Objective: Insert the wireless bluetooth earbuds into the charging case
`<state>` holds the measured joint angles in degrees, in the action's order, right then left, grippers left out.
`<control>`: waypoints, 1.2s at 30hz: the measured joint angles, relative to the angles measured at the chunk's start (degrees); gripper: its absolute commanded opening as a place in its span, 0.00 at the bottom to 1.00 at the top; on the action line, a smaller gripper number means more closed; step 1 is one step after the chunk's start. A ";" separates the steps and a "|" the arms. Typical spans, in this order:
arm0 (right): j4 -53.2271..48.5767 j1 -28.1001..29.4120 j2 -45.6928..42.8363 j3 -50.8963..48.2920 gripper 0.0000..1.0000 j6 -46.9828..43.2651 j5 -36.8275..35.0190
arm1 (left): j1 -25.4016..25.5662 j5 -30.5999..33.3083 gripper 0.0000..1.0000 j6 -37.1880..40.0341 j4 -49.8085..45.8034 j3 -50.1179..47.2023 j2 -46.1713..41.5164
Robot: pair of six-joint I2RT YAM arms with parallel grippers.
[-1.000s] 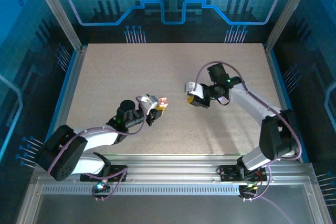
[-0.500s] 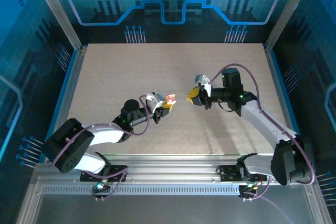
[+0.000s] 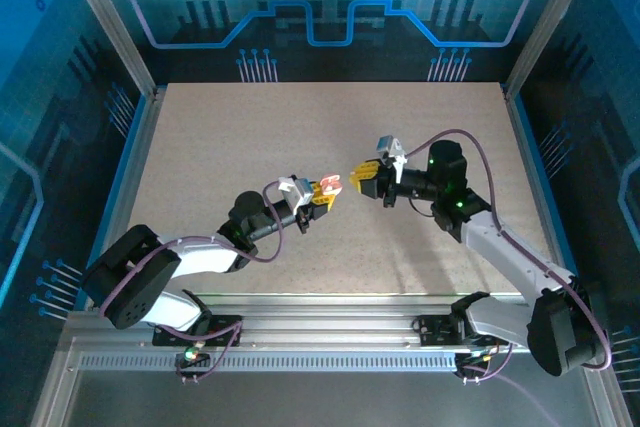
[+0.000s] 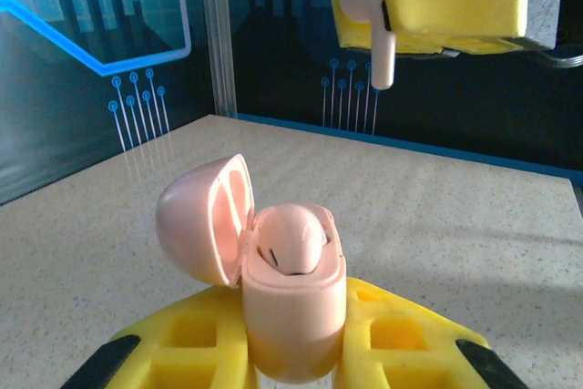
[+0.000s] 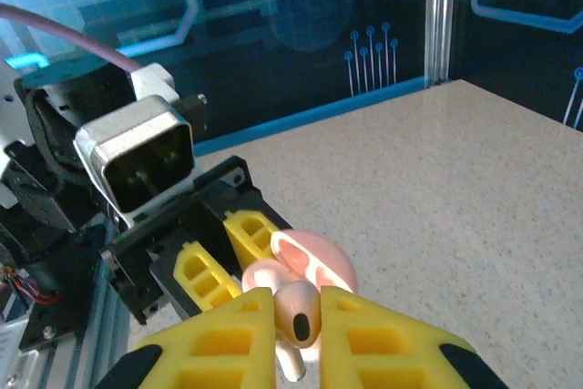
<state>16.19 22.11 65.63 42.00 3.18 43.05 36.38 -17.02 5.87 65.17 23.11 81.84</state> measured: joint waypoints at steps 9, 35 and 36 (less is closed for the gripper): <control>7.08 5.53 2.25 0.00 0.16 4.68 -3.41 | 0.33 0.02 0.11 0.04 1.18 0.00 -0.28; 15.04 7.26 4.26 -2.69 0.16 8.00 -7.04 | 0.44 0.04 0.12 -0.02 2.86 -0.02 -3.28; 15.34 7.26 4.37 -2.69 0.16 8.13 -7.08 | 0.46 0.04 0.12 0.00 2.89 -0.02 -3.48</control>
<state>31.53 29.36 70.00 39.31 11.31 35.97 36.84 -16.97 5.87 68.05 23.09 78.37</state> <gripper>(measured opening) 0.159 0.203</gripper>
